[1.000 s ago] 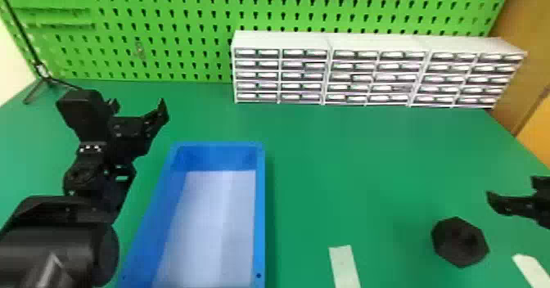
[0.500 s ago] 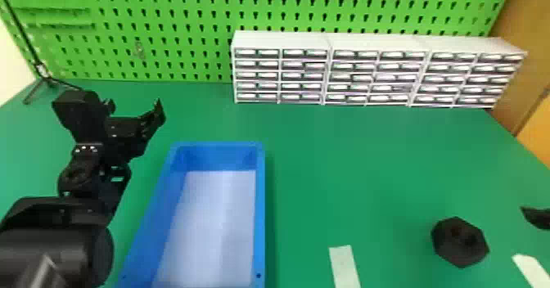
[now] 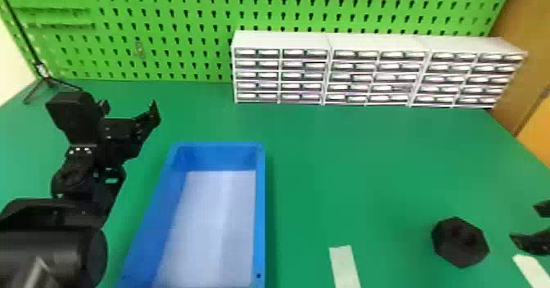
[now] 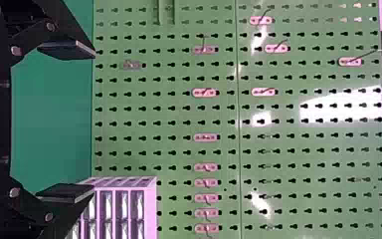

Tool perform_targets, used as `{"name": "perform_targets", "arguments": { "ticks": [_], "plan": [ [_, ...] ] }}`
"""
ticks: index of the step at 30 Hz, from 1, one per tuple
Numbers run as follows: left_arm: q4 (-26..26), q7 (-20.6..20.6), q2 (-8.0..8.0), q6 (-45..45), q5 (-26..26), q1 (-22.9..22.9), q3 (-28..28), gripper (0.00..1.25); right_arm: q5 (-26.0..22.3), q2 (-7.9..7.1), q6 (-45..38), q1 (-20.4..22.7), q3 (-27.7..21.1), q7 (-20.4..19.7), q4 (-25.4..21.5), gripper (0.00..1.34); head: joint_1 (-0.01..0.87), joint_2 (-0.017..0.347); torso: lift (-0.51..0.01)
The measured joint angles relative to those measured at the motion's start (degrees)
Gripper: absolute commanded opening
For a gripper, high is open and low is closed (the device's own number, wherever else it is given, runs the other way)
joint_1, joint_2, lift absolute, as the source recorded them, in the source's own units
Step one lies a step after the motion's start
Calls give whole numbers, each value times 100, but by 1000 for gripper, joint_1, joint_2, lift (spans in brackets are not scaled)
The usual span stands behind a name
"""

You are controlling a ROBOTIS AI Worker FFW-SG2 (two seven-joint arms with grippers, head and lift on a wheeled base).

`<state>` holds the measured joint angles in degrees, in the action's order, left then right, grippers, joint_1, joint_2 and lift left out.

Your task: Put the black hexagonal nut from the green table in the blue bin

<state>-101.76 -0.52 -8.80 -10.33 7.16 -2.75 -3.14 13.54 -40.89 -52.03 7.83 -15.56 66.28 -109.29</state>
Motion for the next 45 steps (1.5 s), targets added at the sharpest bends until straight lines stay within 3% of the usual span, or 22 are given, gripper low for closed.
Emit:
{"name": "perform_targets", "arguments": {
  "ticks": [23, 45],
  "plan": [
    [-20, 0, -69, -39, 4, 14, -19, 939, 625, -136, -45, -231, 547, 551, 222, 1089, 686, 28, -96],
    [-27, 0, -69, -43, 4, 27, -37, 939, 809, -105, -103, -318, 622, 664, 250, 1089, 686, 28, -96]
  ]
}}
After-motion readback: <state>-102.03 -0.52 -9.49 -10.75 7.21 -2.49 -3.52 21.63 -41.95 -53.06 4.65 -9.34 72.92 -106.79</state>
